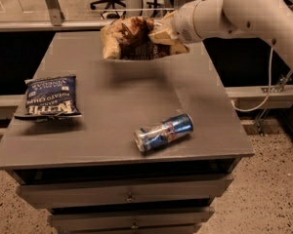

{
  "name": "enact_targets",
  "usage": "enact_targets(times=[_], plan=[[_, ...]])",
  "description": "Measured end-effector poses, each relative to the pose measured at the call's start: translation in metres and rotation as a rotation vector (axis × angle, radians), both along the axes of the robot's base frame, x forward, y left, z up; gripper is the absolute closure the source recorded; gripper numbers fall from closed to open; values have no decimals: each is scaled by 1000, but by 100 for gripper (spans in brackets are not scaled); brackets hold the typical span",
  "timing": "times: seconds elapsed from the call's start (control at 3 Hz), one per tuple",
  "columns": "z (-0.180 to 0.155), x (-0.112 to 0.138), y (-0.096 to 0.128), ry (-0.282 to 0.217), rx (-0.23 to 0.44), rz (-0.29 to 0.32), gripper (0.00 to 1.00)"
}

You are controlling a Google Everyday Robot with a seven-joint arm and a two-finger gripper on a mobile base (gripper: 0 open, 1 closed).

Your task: Move brown chip bag near redbull can

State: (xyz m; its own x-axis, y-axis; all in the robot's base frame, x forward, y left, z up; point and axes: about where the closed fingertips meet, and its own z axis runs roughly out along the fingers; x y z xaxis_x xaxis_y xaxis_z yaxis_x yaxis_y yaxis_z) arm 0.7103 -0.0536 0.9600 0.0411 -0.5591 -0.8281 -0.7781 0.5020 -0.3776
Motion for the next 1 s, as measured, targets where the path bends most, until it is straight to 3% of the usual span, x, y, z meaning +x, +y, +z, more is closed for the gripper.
enact_targets(times=[0.67,1.0], plan=[[1,-72,-16,74,-14,211,100],[-25,-109,-26,197,-47,331,100]])
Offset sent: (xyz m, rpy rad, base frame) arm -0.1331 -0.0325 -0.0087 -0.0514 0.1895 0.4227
